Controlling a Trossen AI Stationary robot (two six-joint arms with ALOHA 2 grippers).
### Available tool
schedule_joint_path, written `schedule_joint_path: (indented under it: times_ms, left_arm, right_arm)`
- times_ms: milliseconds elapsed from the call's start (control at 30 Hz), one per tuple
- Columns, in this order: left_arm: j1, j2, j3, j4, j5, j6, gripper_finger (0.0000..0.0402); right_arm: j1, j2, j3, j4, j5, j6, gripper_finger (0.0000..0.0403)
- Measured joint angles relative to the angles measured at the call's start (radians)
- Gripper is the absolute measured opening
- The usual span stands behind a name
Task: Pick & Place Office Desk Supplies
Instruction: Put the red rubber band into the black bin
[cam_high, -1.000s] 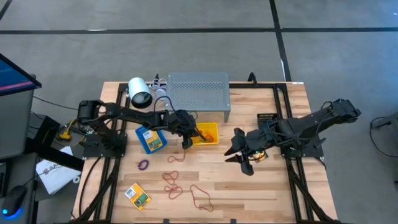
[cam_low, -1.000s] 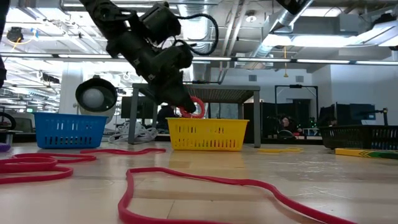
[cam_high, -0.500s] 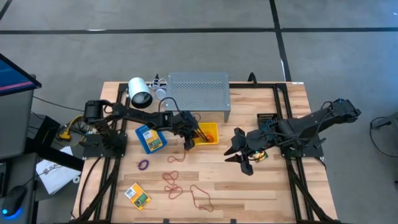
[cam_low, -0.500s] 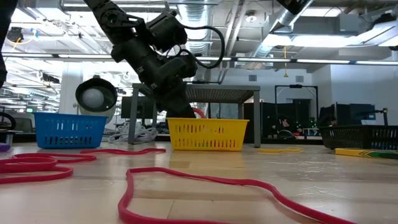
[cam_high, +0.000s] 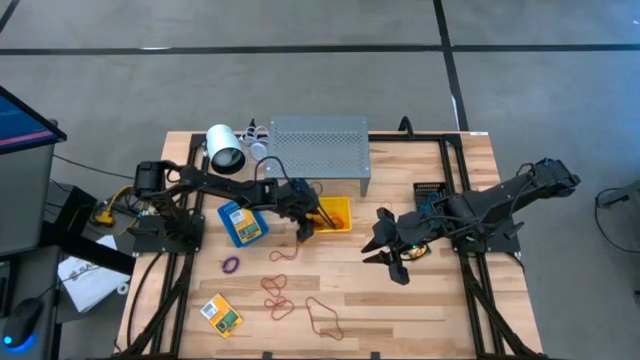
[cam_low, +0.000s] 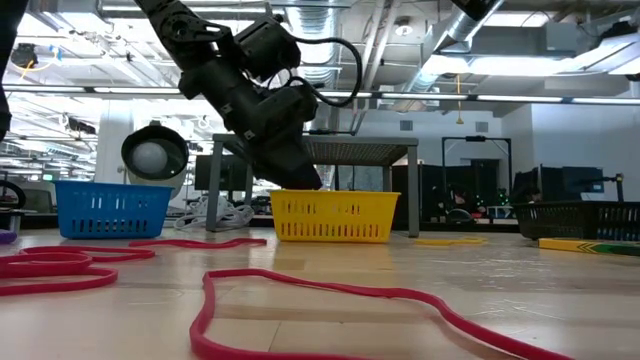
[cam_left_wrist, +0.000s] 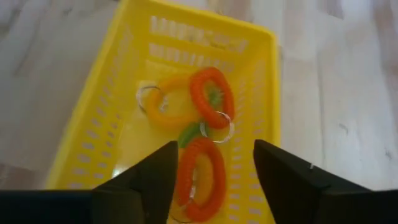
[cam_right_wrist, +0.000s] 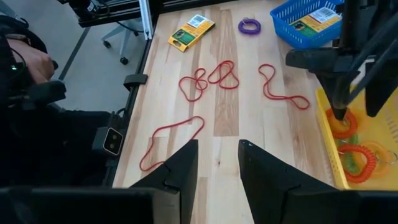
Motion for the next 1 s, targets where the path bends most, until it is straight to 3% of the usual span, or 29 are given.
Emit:
schedule_joint_path:
  times_ms: [200,367,467,600,767,867,1000]
  left_arm:
    - [0.027,-0.069,0.003,-0.012,0.002,-0.064,0.0217]
    - [0.033,-0.268,0.01,-0.12,0.079,-0.081,0.0189]
    - [-0.004,-0.374,0.007,-0.272,0.077,-0.091,0.0171]
    - [-0.079,-0.459,0.008,-0.311,0.079,-0.122,0.015]
    - [-0.188,-0.447,0.008,-0.382,0.029,-0.176,0.0132]
    - [-0.239,-0.375,0.006,-0.475,-0.033,-0.211,0.0124]
    - [-0.272,-0.28,0.006,-0.438,-0.04,-0.258,0.012]
  right_arm:
    - [0.0,0.0,0.0,-0.003,0.004,-0.007,0.0111]
    - [0.0,0.0,0.0,-0.005,0.004,-0.007,0.0111]
    - [0.0,0.0,0.0,-0.006,0.004,-0.015,0.0111]
    - [0.0,0.001,0.0,-0.004,0.004,-0.03,0.0111]
    - [0.0,0.001,0.0,0.0,0.004,-0.034,0.0111]
    - [0.0,0.001,0.0,0.006,0.004,-0.033,0.0111]
    - [0.0,0.001,0.0,0.013,0.004,-0.025,0.0111]
